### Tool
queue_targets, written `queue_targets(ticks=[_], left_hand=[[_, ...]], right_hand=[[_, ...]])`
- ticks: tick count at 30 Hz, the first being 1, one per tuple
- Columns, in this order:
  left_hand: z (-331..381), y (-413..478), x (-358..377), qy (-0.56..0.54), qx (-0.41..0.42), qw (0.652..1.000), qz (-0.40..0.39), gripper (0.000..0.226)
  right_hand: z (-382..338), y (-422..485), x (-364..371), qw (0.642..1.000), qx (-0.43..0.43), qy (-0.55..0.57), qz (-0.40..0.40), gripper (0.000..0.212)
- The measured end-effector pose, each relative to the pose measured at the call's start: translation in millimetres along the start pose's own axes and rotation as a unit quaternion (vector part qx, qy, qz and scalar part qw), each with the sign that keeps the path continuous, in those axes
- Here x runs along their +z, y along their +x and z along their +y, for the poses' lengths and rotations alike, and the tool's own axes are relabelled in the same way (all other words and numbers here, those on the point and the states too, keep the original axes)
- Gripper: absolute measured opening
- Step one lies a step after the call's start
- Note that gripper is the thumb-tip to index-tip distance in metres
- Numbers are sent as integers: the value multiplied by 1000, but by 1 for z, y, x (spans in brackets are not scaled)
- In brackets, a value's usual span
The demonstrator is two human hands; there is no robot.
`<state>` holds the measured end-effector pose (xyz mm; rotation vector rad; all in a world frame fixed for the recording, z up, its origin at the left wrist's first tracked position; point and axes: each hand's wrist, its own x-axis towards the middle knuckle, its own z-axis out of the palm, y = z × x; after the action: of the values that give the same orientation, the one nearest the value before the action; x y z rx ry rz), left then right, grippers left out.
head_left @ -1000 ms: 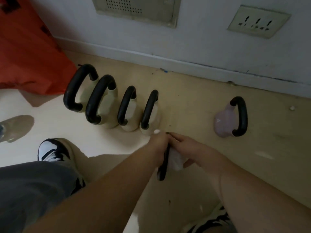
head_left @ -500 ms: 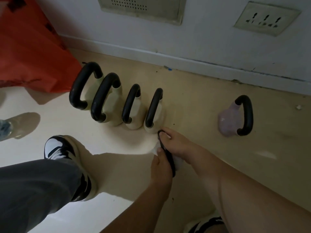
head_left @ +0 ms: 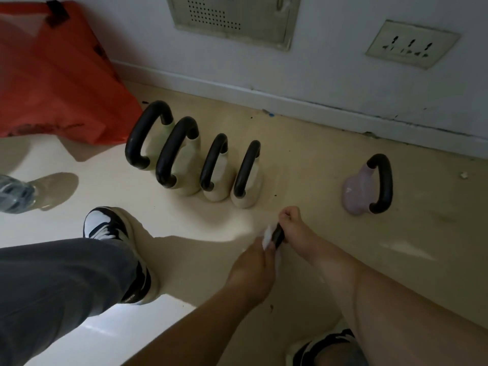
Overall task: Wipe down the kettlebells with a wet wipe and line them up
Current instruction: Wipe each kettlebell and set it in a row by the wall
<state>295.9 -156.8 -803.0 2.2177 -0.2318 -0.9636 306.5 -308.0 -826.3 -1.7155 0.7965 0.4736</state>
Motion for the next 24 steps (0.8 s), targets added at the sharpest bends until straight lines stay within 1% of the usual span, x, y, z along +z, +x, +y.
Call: queue_targets(ticks=[1, 2, 3, 5, 7, 8, 10, 11, 13, 14, 15, 16, 17, 18, 19, 21, 23, 24], left_hand=[[-6, -3, 3, 40, 18, 999, 1, 45], [-8, -5, 3, 58, 23, 998, -7, 43], [-9, -6, 3, 65, 26, 997, -22, 44], [-5, -11, -2, 97, 64, 992, -55, 54], [-3, -17, -7, 117, 65, 989, -64, 53], [-5, -16, -11, 134, 61, 988, -43, 48], [-8, -15, -20, 209, 74, 975, 17, 37], [-10, -14, -25, 228, 75, 971, 22, 35], [-11, -11, -33, 231, 66, 971, 4, 32], [-13, -11, -38, 225, 57, 972, 19, 27], [-17, -12, -43, 212, 43, 975, 58, 22], [-24, -9, -49, 183, 21, 976, 113, 24], [-31, -8, -55, 146, -11, 975, 165, 30], [-41, -7, -60, 96, -47, 974, 200, 36], [-49, -6, -64, 45, -81, 971, 220, 38], [-59, -2, -67, -22, -124, 966, 225, 38], [-60, 3, -63, -30, -116, 970, 214, 34], [-57, 6, -58, -18, -101, 975, 198, 30]], right_hand=[[5, -3, -3, 999, -14, -35, 3, 13], [8, -6, -6, 997, -21, -71, -1, 14], [8, -10, -9, 994, -27, -105, -3, 16], [7, -16, -11, 984, -46, -172, 7, 17], [7, -22, -9, 963, -78, -257, 41, 17], [7, -25, -8, 950, -91, -294, 54, 19], [11, -33, -6, 933, -109, -340, 42, 22], [13, -38, -7, 928, -108, -355, 24, 24], [15, -46, -9, 918, -101, -383, -15, 25], [13, -49, -11, 917, -94, -386, -38, 29], [8, -52, -13, 917, -80, -386, -59, 38], [4, -53, -14, 914, -66, -394, -76, 49], [0, -50, -14, 905, -55, -413, -85, 55], [-3, -46, -12, 894, -54, -437, -83, 54], [-4, -42, -9, 882, -60, -463, -67, 52], [-3, -33, -1, 859, -74, -506, -21, 55], [-2, -25, 7, 831, -84, -550, 4, 56], [-3, -22, 9, 826, -89, -556, 9, 56]])
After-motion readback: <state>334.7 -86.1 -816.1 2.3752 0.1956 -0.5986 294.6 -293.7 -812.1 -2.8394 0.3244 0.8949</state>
